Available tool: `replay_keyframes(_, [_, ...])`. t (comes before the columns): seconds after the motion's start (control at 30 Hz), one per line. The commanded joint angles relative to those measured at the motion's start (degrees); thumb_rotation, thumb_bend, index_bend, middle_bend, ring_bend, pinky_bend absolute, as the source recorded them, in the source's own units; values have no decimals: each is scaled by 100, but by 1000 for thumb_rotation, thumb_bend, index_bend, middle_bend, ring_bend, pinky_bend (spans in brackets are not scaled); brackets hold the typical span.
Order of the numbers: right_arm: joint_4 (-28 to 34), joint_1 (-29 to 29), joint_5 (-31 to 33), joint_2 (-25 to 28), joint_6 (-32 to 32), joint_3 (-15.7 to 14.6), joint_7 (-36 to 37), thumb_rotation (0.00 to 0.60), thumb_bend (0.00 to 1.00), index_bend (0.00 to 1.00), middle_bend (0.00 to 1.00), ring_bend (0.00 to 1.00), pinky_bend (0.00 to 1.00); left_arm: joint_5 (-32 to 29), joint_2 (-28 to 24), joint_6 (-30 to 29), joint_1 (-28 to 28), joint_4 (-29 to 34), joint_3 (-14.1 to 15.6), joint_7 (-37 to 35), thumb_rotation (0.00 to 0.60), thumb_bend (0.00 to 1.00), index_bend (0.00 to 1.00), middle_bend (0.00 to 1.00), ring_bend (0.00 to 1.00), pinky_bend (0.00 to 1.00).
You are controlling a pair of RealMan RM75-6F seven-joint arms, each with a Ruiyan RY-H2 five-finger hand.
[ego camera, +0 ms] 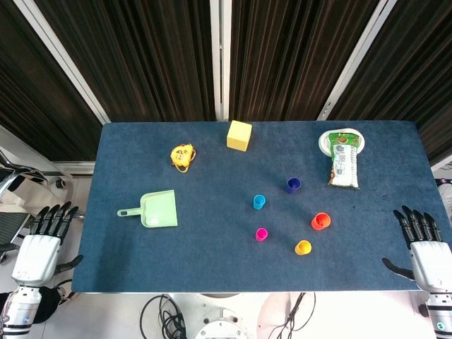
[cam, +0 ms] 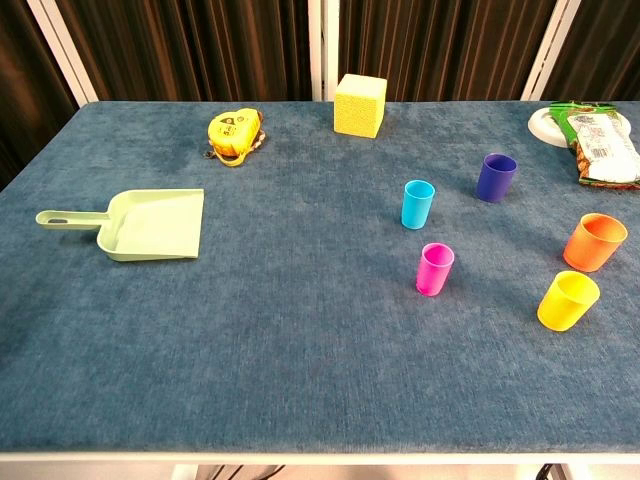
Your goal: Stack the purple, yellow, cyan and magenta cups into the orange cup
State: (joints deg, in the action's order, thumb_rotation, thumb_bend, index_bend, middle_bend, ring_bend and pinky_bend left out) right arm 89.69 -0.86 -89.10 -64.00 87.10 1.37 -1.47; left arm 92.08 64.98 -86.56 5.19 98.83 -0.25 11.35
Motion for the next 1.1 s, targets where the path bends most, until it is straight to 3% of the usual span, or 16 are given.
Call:
replay_keyframes(0.03, [-16, -6, 14, -13, -21, -2, 6, 600, 30, 0, 0, 0, 0, -11, -12, -7, -4, 1, -3, 0, 600, 7, 5, 0, 0, 0])
replay_keyframes(0.43, [56, -77, 105, 37, -86, 83, -44, 600, 30, 0, 0, 0, 0, -64, 17, 99, 50, -95, -15, -108, 600, 6, 5, 0, 0, 0])
replay_keyframes(0.67, [269, -420, 249, 216, -443, 310, -629, 600, 29, 0, 7, 0, 0, -49, -25, 70, 75, -157, -47, -213, 600, 6, 5, 0, 0, 0])
replay_keyframes(0.87, [826, -1126, 640, 460, -1239, 749, -1330, 600, 29, 0, 22, 0, 0, 28, 7, -1, 51, -181, -15, -270, 600, 6, 5, 0, 0, 0])
replay_keyframes(1.1, [1096, -2304, 2114, 327, -2805, 1270, -2233, 600, 30, 0, 41, 0, 0, 92, 71, 2, 39, -118, 41, -131, 600, 7, 5, 0, 0, 0])
